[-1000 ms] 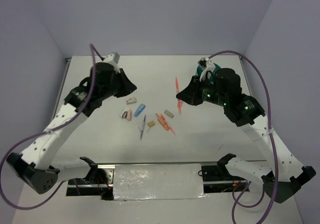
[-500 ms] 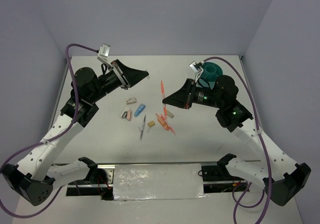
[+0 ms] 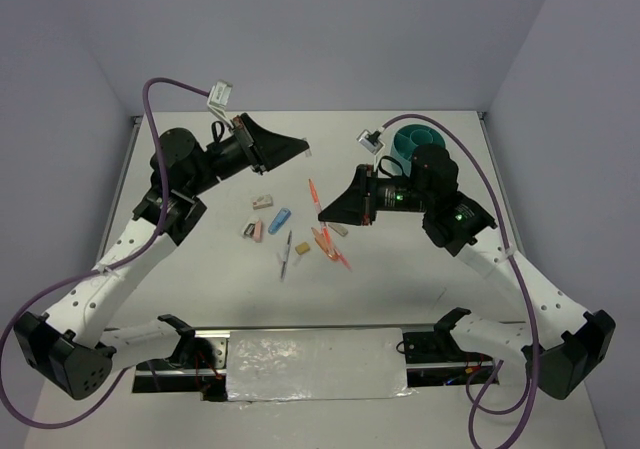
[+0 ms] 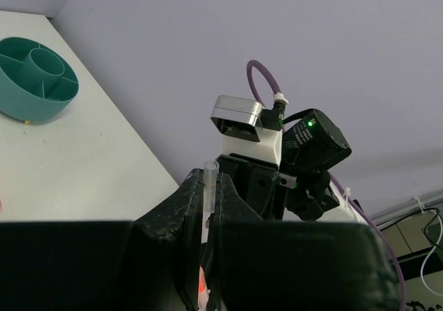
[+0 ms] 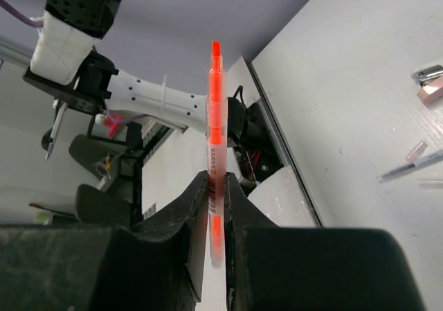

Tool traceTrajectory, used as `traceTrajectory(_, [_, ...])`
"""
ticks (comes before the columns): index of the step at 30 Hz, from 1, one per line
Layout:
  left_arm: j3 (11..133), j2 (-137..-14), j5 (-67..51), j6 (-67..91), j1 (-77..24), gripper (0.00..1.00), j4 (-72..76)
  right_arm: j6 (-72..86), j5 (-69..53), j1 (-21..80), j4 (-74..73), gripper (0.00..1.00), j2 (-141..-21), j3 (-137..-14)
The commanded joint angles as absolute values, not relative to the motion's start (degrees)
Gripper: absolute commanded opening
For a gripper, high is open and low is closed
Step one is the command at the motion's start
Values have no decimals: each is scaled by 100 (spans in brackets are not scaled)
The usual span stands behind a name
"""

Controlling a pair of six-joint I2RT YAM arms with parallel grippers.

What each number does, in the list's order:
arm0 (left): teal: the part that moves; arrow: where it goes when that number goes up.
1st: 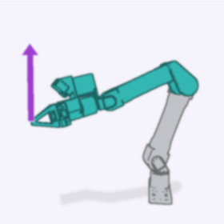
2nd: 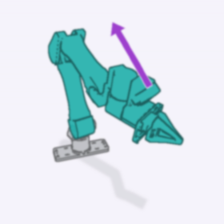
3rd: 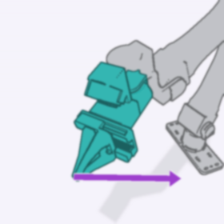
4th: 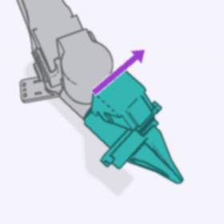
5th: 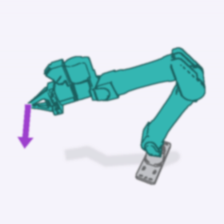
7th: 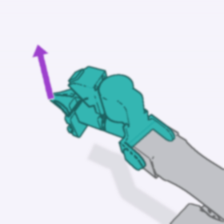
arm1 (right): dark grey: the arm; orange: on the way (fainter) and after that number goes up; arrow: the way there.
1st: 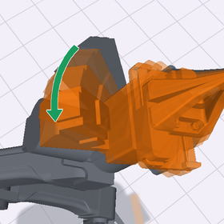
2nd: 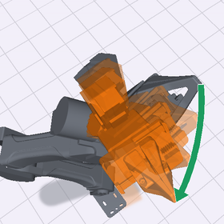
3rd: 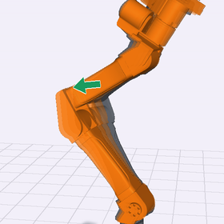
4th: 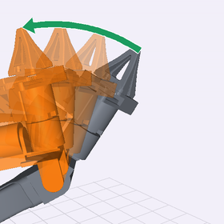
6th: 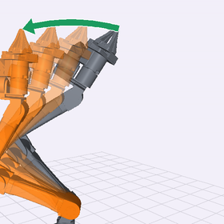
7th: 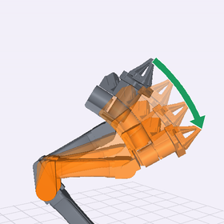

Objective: Sort the stationery into containers
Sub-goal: Close the pen cap on the pen.

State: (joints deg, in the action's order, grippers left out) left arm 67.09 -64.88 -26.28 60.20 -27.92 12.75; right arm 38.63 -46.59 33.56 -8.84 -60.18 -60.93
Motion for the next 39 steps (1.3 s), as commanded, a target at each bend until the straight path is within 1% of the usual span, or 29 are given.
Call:
traceTrajectory(1, [6970,-6486,-2883,5959,-2742,0,1758,3516,-4737,3401,-1169,0,-6064,-6416])
traceTrajectory(11, [6741,-6460,-3006,5889,-2698,0,1714,3199,-4237,3375,-1248,0,-6187,-6714])
traceTrajectory(21, [6732,-6521,-3006,5739,-2672,0,1556,3015,-4254,3366,-1266,0,-6425,-7040])
traceTrajectory(39, [6645,-6627,-3120,5757,-2575,0,1626,2979,-4192,3164,-1327,0,-6495,-7181])
